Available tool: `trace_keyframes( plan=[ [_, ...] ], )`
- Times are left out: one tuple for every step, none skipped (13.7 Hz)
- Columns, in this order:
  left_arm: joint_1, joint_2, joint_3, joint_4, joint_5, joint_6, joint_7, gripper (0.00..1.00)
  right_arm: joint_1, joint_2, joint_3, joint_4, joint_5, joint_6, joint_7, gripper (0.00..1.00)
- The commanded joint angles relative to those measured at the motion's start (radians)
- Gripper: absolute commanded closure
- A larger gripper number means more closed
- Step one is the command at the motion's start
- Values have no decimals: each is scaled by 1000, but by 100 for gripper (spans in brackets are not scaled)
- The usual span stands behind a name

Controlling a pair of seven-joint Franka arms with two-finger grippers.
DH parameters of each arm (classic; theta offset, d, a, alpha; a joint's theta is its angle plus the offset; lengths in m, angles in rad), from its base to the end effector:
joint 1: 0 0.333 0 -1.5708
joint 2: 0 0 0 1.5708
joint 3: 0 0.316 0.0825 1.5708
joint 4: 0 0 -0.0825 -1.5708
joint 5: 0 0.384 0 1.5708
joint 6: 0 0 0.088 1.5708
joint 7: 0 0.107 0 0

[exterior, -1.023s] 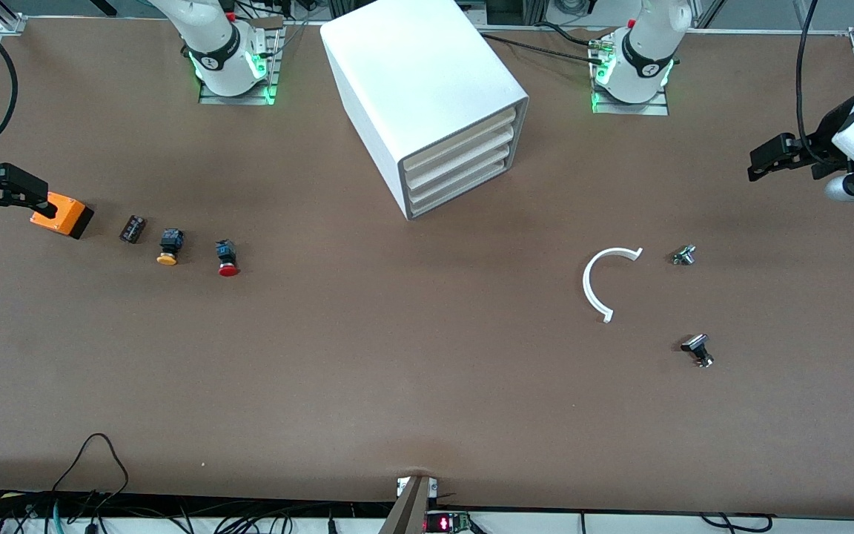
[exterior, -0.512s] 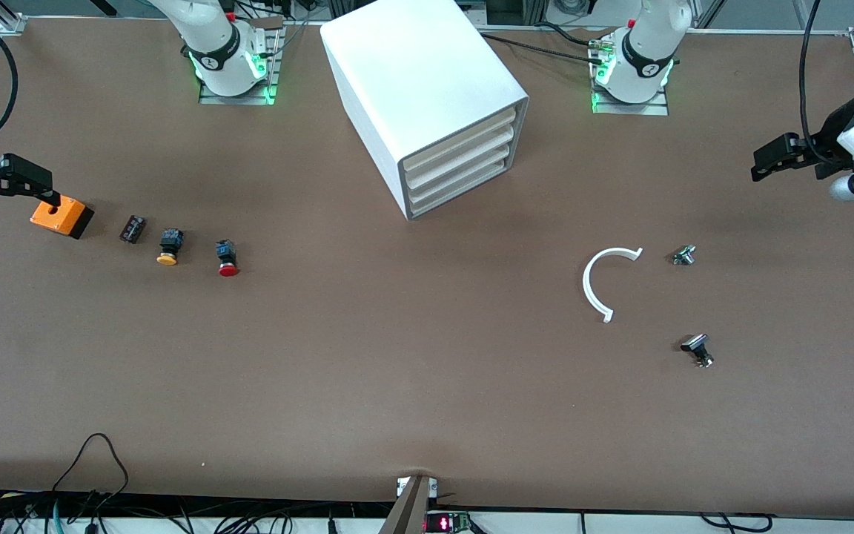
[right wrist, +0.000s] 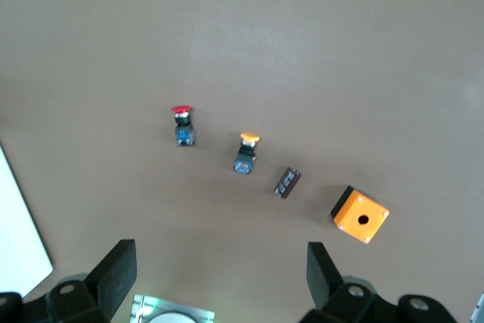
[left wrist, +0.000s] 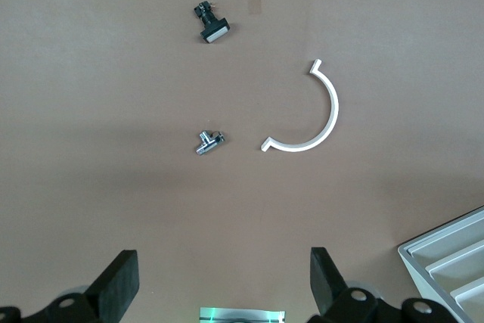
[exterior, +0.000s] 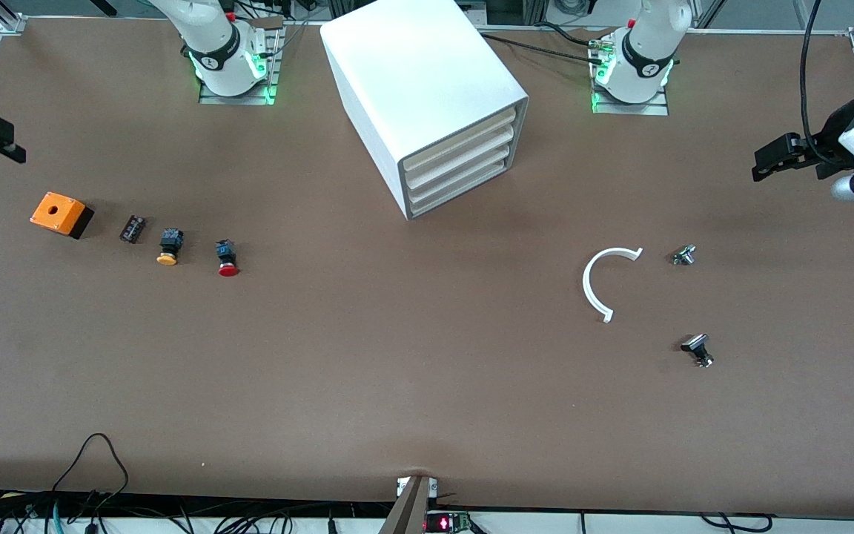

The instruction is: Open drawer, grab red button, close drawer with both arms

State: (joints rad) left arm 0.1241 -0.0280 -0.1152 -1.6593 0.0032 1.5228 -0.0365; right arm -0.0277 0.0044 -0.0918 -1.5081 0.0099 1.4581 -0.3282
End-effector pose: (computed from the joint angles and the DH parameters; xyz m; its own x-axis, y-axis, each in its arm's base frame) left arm 0.5378 0.0043 0.5943 0.9931 0.0459 -0.1082 0.0450 -0.9989 -0.0104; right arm 0.5407 -0.0636 0.6418 0.9768 0.2084 -0.0484 0.2073 -0.9779 -0.0265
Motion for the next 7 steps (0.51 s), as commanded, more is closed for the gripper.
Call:
trace_keyframes(
  plan=[
    [2, 8, -1, 23, 24, -12, 13, 0, -6, -59, 12, -98, -11, 31, -3, 0],
    [2, 8, -1, 23, 24, -13, 13, 0, -6, -108, 14, -169, -4, 97, -3, 0],
    [2, 8, -1, 23, 24, -13, 12, 0, -6, -160, 14, -249, -4, 164, -3, 0],
    [2, 8, -1, 23, 24, -13, 10, 0, -6, -188, 14, -286, -4, 177, -8, 0],
    [2, 8, -1, 23, 24, -15, 10, 0, -6, -181, 12, -273, -4, 153, -21, 0],
    [2, 8, -1, 23, 26, -15, 9, 0, -6, -175, 14, -262, -5, 130, -23, 0],
    [2, 8, -1, 23, 24, -15, 9, 0, -4, -175, 15, -262, -7, 119, -25, 0]
  ],
)
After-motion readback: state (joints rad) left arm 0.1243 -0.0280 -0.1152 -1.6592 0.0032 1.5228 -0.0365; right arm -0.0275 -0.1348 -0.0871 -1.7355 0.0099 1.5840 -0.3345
